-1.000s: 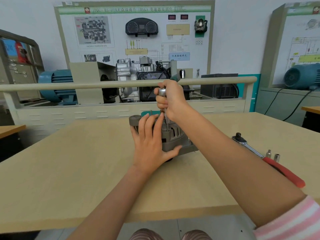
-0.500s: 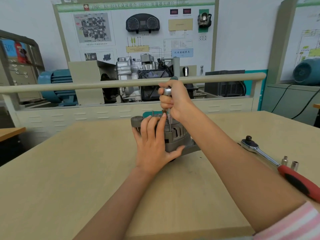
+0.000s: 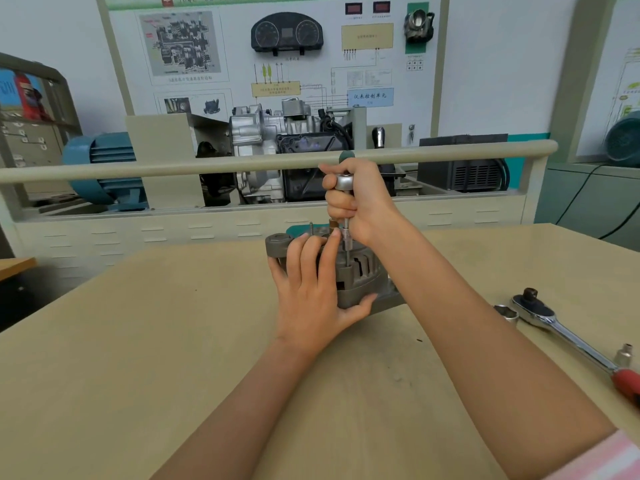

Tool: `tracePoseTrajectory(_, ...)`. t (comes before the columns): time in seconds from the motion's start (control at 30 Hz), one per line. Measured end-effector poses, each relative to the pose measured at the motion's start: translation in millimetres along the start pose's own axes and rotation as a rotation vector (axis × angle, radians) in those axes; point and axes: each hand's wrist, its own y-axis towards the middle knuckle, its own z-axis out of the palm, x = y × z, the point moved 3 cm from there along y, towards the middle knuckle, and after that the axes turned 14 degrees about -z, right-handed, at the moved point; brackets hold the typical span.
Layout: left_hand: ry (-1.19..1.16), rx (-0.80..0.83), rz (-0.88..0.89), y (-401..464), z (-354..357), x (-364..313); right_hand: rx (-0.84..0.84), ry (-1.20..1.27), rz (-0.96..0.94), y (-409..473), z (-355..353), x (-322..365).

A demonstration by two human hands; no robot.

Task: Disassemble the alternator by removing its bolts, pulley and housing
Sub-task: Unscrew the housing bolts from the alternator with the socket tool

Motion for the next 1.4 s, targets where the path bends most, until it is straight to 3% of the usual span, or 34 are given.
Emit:
tracePoseTrajectory(0.37, -0.006, 0.049, -0.012, 7.2, 19.8, 6.4, 0.037, 0.032, 0.021, 22.8, -9.2, -9.6)
tracePoseTrajectory(0.6, -0.123, 0.125, -0.191, 23.4, -7.4, -4.3, 0.098, 0.021, 0.083, 21.7, -9.3, -8.6)
tracePoseTrajectory(0.77, -0.059, 0.35, -0.244, 67.5, -28.0, -13.5, 0.111, 0.095, 0.15, 23.3, -8.4, -7.4)
tracePoseTrajectory(0.9, -0.287, 0.928, -0.344, 103.2, -22.0, -4.9, 0.068, 0.025, 0.101, 22.6, -13.8, -1.3)
tracePoseTrajectory(1.0, -0.384, 1.11, -0.38, 113.1, -20.1, 0.4, 0.028, 0.009, 0.078, 21.6, -16.3, 1.3)
tracePoseTrajectory(1.2, -0.551, 1.096, -0.421, 108.8, -17.3, 3.0, -0.012, 0.058, 0.035, 17.5, -10.7, 3.8)
tracePoseTrajectory(1.4, -0.598, 1.004, -0.493, 105.4, -18.2, 1.8, -0.291, 0.025, -0.088, 12.6, -5.1, 1.4)
